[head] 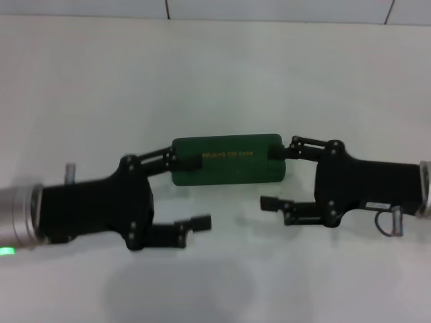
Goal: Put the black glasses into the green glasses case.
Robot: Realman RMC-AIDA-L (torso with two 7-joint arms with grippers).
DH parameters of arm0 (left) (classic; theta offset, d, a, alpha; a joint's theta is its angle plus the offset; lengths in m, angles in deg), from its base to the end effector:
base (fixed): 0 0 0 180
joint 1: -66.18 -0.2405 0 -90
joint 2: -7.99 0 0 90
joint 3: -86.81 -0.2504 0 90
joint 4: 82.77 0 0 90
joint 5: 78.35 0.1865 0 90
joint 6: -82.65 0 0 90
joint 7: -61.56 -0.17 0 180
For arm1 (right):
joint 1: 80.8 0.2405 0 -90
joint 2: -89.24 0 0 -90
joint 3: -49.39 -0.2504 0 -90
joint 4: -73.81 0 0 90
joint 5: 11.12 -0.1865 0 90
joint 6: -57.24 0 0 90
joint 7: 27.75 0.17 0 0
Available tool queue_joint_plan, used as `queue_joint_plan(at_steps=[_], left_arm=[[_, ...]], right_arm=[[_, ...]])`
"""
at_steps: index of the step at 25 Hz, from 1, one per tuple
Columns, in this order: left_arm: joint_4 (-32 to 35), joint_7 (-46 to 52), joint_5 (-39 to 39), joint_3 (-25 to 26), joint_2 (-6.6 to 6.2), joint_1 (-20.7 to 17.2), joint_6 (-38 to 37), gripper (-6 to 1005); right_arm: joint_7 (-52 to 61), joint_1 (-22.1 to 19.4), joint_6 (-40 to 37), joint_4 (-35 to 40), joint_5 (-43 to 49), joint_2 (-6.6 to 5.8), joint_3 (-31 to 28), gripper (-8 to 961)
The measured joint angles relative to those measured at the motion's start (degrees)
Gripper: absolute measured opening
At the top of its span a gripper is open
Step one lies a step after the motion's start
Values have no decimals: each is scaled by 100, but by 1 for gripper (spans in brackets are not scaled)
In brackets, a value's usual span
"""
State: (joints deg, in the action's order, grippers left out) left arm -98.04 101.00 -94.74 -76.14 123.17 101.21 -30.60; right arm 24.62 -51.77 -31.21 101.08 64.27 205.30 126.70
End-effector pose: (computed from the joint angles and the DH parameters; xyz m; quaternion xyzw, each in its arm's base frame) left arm -0.2238 0.2488 -0.0180 -0.9193 -0.0410 -0.3860 0.0647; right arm 0.1866 0.2851 -0.0548 -0.9382 0.0159 0.3368 0.0783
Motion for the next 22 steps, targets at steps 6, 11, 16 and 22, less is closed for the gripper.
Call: queue_joint_plan(at_steps=[6, 11, 16, 22], left_arm=[[-35, -259, -72, 10, 128, -321, -62, 866], [-50, -286, -111, 20, 128, -417, -72, 887], [-40, -319, -119, 25, 132, -430, -75, 885], [-19, -361, -119, 30, 128, -423, -79, 884]], right_arm=[[-231, -33, 31, -45, -147, 0, 144, 769], [-247, -27, 38, -47, -147, -3, 149, 874], [-252, -53, 51, -47, -148, -17, 142, 890], [-295, -75, 147, -47, -148, -5, 135, 890]])
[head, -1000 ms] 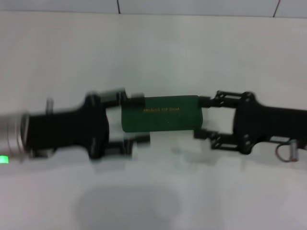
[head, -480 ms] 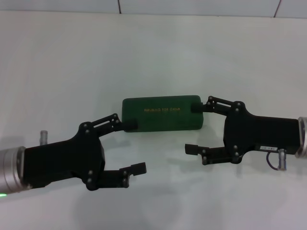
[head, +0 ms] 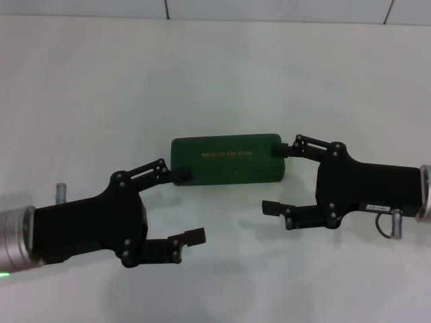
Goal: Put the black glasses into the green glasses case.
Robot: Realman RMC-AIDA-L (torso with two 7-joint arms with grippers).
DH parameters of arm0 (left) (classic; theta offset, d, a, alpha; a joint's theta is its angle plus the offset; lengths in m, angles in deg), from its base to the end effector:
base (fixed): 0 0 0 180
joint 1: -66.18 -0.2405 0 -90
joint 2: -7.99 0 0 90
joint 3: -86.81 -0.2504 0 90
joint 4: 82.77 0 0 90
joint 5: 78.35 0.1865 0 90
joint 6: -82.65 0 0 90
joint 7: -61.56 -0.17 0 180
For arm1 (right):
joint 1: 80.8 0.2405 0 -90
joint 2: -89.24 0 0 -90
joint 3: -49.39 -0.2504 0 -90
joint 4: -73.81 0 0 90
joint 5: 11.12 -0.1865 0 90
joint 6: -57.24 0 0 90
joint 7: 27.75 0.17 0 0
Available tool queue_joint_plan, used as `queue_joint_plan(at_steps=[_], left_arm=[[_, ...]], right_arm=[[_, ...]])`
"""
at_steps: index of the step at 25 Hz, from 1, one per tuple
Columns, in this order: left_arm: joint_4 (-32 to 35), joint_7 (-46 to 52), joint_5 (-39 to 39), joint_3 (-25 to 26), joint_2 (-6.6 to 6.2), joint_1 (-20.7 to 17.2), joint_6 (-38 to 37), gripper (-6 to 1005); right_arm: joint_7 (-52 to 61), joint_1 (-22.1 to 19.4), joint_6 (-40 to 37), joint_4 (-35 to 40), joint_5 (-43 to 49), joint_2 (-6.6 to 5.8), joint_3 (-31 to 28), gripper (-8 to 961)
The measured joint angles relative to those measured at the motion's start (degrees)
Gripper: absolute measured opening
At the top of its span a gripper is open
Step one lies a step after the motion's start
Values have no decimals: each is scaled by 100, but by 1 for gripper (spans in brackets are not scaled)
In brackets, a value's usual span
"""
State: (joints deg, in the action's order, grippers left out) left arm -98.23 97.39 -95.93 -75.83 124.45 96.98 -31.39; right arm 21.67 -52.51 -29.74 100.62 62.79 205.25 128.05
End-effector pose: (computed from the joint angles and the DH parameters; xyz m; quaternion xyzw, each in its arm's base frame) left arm -0.2345 0.2306 -0.0217 -0.9111 -0.0460 -0.3986 0.0939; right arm 0.1919 0.2846 -0.0572 -0.9390 0.0058 0.3305 0.0950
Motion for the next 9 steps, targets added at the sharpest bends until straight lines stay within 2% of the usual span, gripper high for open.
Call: queue_joint_plan(at_steps=[9], left_arm=[[6, -4, 0, 15, 16, -3, -4, 884]], right_arm=[[-16, -90, -4, -8, -1, 14, 0, 890]])
